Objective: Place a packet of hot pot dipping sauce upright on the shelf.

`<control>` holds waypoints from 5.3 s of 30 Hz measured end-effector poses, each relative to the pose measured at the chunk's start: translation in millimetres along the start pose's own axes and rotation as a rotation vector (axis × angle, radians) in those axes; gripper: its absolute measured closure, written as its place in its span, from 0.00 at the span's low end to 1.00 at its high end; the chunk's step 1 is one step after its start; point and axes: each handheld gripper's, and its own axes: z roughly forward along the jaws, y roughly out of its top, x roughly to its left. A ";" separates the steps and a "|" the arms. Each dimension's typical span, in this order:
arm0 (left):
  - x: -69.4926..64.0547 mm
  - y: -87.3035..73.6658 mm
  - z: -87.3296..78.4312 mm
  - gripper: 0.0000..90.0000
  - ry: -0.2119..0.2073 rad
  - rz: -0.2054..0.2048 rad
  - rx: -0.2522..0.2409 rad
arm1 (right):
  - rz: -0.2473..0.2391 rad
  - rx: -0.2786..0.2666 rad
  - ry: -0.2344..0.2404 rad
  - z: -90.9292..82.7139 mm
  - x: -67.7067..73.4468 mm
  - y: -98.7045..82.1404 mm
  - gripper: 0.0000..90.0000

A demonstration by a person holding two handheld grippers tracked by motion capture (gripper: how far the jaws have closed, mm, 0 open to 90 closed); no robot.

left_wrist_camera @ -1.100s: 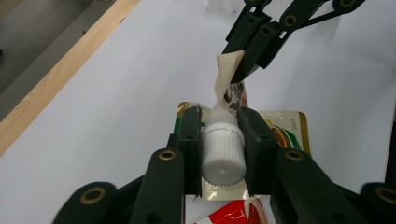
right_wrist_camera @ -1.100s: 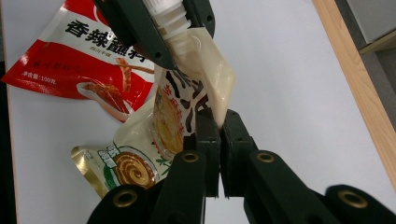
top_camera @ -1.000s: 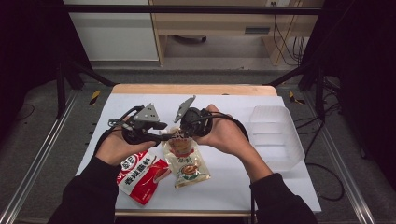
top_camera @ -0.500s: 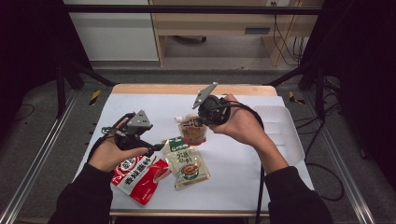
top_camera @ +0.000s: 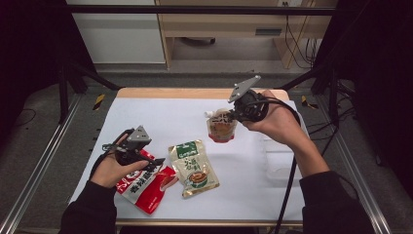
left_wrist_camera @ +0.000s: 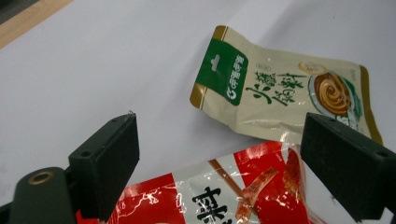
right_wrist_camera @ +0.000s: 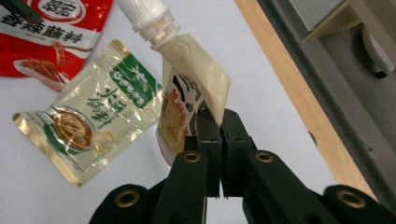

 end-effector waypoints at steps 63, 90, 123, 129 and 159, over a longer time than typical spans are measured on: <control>16.4 -39.7 -18.6 0.11 0.058 -0.083 0.001 | 0.164 -0.032 -0.248 -36.5 -114.3 -151.3 0.99; 19.2 -41.4 -22.0 0.11 0.055 -0.088 0.000 | 0.229 0.027 -0.180 -0.8 -108.6 -174.8 0.99; 11.8 -38.5 -17.0 0.10 0.048 -0.071 0.009 | 0.347 -0.063 -0.295 -24.8 -72.2 -160.3 0.36; 7.5 -35.3 -14.2 0.10 0.057 -0.055 0.017 | 0.321 -0.107 -0.316 -32.0 -47.9 -147.3 0.27; 2.2 -28.2 -14.0 0.09 0.060 -0.032 0.014 | 0.280 -0.208 -0.192 21.8 65.9 -76.2 0.24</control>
